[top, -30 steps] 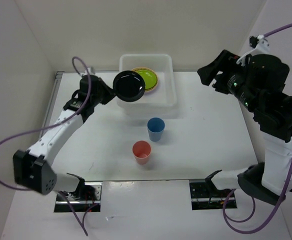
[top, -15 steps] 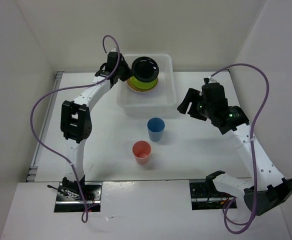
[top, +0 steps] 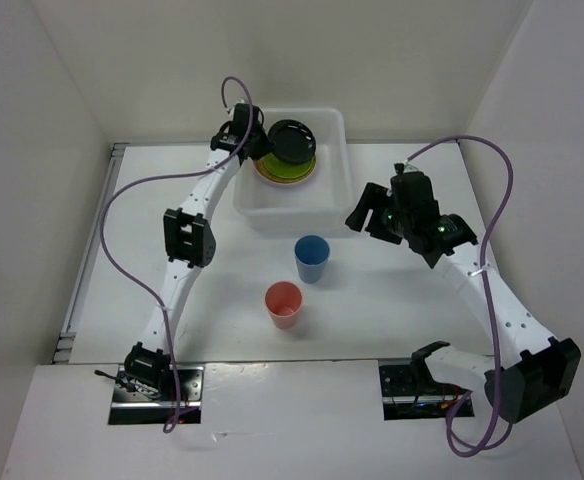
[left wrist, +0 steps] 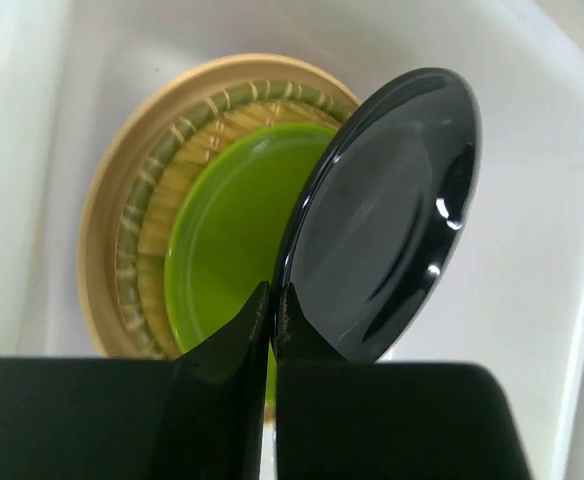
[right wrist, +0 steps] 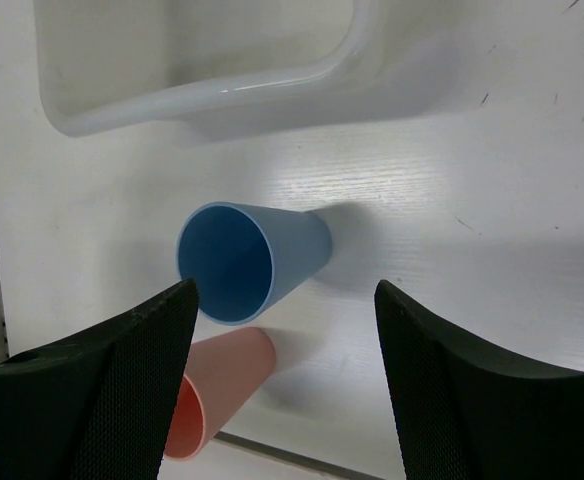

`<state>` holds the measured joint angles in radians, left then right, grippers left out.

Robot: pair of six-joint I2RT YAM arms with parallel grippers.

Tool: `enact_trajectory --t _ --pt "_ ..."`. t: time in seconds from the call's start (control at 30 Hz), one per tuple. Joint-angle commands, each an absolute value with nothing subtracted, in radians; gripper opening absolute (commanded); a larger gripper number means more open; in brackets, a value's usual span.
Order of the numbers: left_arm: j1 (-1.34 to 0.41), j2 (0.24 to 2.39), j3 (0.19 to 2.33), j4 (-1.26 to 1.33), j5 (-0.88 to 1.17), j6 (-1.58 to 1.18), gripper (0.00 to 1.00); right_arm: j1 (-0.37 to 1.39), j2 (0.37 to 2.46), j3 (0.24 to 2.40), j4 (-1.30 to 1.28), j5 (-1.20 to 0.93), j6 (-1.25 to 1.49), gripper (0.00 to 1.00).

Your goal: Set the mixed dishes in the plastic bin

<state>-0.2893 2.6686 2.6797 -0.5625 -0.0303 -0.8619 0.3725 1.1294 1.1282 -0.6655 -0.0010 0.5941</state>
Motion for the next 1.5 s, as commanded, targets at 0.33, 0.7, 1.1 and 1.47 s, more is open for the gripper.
enact_trajectory --t 0.33,0.7,1.1,1.47 --pt "-0.293 2.892 3.114 -0.83 -0.072 -0.853 0.25 0.39 1.195 1.048 -0.538 -0.031 0.594 0.76" --pt "-0.302 2.806 3.135 -0.891 -0.103 -0.824 0.5 0.526 1.33 1.071 -0.482 0.0 0.614 0.76" --pt "-0.302 2.387 3.135 -0.949 -0.115 -0.661 0.65 0.653 1.491 1.098 -0.502 0.167 0.652 0.36" --pt "-0.313 2.077 3.135 -1.147 -0.147 -0.459 0.68 0.673 1.362 1.258 -0.816 0.279 0.683 0.0"
